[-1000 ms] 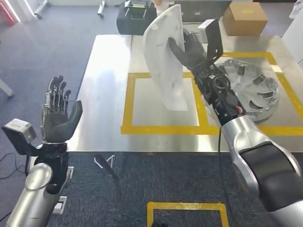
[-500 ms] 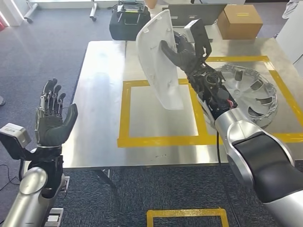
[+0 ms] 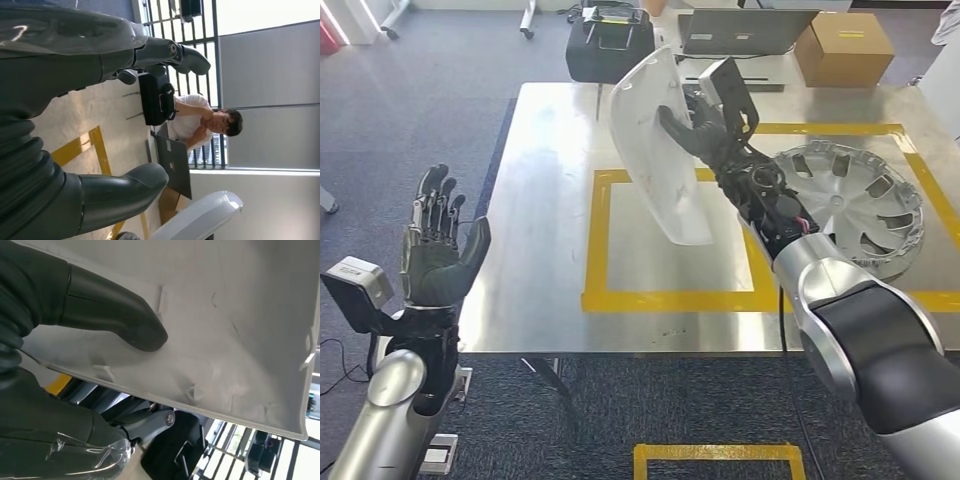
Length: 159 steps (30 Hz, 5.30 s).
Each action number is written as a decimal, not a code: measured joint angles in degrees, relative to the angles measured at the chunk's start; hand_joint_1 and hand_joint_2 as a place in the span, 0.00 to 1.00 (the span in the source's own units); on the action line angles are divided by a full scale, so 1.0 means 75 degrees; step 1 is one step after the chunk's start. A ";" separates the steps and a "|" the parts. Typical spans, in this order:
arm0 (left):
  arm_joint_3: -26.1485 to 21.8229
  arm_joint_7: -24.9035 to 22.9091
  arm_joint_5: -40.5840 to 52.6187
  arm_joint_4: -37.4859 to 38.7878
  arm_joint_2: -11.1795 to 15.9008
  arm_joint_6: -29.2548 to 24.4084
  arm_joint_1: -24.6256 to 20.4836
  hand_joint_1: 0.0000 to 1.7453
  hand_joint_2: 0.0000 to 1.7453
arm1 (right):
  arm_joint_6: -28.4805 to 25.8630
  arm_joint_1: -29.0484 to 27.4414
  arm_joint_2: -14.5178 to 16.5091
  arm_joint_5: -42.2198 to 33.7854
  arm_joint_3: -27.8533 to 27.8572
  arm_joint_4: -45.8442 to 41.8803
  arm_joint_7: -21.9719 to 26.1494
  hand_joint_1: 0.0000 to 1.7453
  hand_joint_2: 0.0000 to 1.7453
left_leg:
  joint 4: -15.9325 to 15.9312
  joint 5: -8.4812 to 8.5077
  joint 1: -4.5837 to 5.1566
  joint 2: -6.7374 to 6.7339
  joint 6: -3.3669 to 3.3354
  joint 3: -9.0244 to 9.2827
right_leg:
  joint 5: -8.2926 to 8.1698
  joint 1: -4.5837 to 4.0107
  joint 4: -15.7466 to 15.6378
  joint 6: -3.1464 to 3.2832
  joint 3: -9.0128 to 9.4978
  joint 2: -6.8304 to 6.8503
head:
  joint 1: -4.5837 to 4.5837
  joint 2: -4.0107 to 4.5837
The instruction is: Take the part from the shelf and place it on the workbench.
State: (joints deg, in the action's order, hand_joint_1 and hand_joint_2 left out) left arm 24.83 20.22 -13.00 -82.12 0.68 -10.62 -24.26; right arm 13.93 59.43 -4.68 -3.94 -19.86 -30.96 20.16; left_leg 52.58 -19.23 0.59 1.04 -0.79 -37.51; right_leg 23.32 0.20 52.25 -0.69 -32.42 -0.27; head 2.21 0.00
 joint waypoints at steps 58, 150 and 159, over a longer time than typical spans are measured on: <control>0.0287 0.0469 -0.0349 0.0796 -0.0353 -0.0074 -0.0328 0.00 1.00 | -0.1941 0.0108 0.0245 0.2715 -0.1286 0.1777 -0.2242 0.00 0.00 | -0.0025 0.0006 -0.0017 -0.0034 0.0005 0.0015 | -0.0002 -0.0009 0.0001 -0.0004 -0.0019 -0.0023 | -0.0080 0.0000; -0.0032 -0.0219 0.0267 -0.0304 0.0109 -0.0898 0.0467 0.00 0.00 | -0.1860 -0.4540 0.0356 -0.2188 -0.0674 -0.6853 -0.1932 0.00 0.00 | 0.0249 -0.0227 -0.0067 -0.0154 0.0054 0.0286 | 0.0555 0.0063 0.0311 -0.0169 0.0583 -0.0050 | 0.0153 0.0000; -0.0035 -0.0224 0.0268 -0.0326 0.0121 -0.0898 0.0483 0.00 0.00 | -0.1859 -0.4534 0.0350 -0.2188 -0.0694 -0.6897 -0.1935 0.00 0.00 | 0.2713 -0.1713 -0.0114 -0.0145 0.0318 -0.0595 | -0.0014 0.0032 0.0274 0.0177 -0.0070 -0.0005 | -0.0106 0.0000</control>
State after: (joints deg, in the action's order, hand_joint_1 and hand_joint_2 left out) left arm 24.57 18.53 -10.99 -84.56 1.58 -17.35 -20.64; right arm -0.01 25.42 -2.05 -20.35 -25.07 -82.68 5.64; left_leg 72.93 -32.07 -0.27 -0.05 1.59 -41.97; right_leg 23.22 0.44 54.31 0.64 -32.94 -0.31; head 1.42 0.00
